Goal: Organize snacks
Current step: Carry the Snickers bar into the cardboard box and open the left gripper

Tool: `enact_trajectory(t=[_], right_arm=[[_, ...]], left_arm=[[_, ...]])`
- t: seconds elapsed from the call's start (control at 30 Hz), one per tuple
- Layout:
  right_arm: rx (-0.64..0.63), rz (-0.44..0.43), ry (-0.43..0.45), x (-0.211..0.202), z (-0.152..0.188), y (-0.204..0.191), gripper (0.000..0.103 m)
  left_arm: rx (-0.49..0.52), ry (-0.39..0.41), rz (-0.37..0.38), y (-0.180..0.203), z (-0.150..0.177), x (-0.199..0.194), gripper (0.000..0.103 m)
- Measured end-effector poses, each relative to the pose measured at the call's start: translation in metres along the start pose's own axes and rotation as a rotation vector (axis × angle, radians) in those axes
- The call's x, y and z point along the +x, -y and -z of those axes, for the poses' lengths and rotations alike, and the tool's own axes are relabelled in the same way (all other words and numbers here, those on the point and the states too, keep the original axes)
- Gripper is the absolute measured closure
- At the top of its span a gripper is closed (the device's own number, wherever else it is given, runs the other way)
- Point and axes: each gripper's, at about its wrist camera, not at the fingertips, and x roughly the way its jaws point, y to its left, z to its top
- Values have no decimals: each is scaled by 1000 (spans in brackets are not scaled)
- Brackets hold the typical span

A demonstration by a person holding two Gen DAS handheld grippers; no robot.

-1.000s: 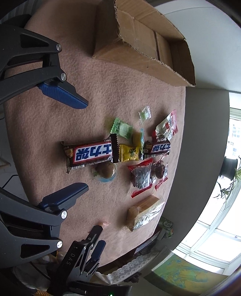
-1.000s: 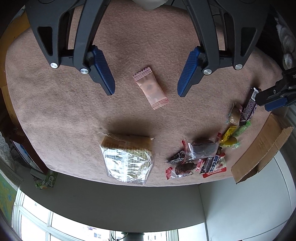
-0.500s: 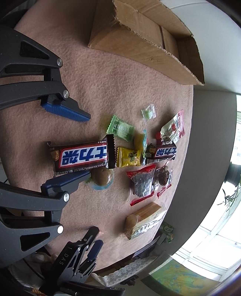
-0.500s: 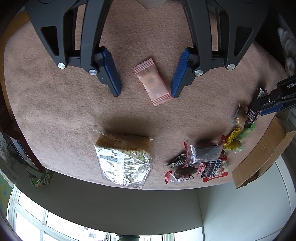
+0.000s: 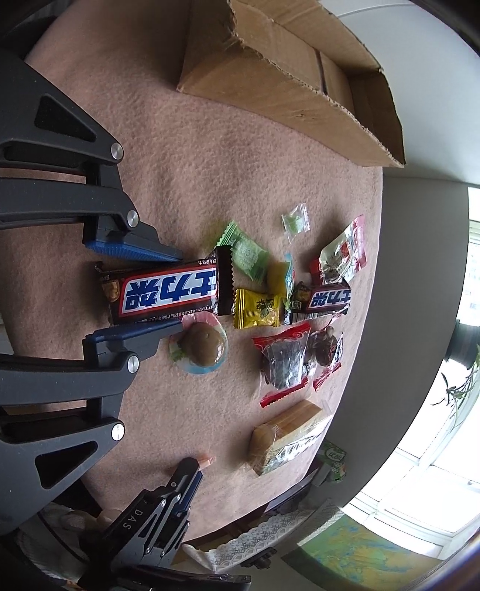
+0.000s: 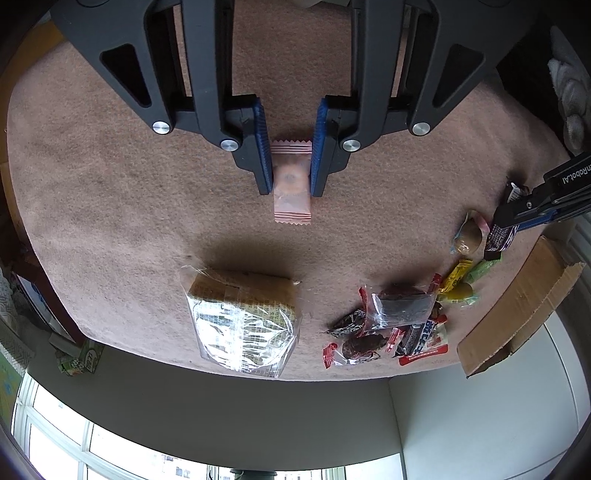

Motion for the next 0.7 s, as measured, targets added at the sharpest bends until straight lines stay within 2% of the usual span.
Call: enact_trajectory(t=[0.33,0.7], right_arm=[[5,-23,58,-26,-11,-11,82],[-94,-147,155,-51,-56,-79,82]], left_arm=[[-8,21,-2,-5,0,-13,75],[-29,139,-27,-28,-19,-58,75]])
